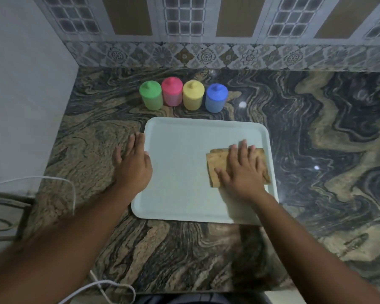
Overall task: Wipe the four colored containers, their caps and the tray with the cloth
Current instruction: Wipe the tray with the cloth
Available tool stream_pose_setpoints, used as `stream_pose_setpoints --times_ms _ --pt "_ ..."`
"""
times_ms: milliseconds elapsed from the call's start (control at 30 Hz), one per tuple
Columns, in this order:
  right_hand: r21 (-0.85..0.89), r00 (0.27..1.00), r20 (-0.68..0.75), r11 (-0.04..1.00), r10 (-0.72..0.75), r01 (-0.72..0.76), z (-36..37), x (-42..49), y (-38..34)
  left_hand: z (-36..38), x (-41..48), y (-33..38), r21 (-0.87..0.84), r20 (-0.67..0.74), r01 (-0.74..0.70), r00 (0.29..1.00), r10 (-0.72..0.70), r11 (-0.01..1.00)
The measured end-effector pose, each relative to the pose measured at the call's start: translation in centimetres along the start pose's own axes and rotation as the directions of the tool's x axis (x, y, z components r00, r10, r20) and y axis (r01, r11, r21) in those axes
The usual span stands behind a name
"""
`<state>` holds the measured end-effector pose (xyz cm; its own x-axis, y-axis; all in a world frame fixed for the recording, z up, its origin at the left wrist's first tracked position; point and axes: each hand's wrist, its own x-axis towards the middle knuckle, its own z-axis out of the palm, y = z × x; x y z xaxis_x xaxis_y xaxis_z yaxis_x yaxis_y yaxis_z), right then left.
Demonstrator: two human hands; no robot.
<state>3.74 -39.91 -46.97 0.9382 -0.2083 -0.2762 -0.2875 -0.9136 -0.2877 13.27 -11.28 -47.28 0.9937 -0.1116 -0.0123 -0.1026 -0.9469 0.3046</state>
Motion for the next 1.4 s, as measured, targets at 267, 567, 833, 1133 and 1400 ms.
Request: stream_pose_setpoints --times_ms 267,567,833,1133,1400 --pt "0.026 0.982 0.009 0.982 -0.19 0.19 1.6 3.3 -9.4 -0.2 0.0 0.2 -0.002 0.02 0.001 1.0 0.0 1.0" --pt "0.061 0.975 0.021 0.974 -0.22 0.219 3.1 -0.2 -9.7 -0.6 -0.2 0.2 -0.066 -0.063 -0.063 0.996 0.059 0.996" --pt "0.471 0.936 -0.326 0.835 -0.135 0.285 -0.7 -0.7 -7.9 -3.0 -0.6 1.1 -0.28 -0.382 -0.352 0.894 0.233 0.893" --pt "0.101 0.852 -0.333 0.883 -0.404 0.458 -1.4 -1.4 -0.5 -1.8 -6.1 3.9 -0.209 0.056 -0.519 0.84 0.54 0.829" --pt "0.132 0.869 -0.29 0.883 -0.401 0.451 0.5 -2.2 -0.4 -0.1 -7.6 4.3 -0.067 0.075 -0.426 0.9 0.43 0.902"
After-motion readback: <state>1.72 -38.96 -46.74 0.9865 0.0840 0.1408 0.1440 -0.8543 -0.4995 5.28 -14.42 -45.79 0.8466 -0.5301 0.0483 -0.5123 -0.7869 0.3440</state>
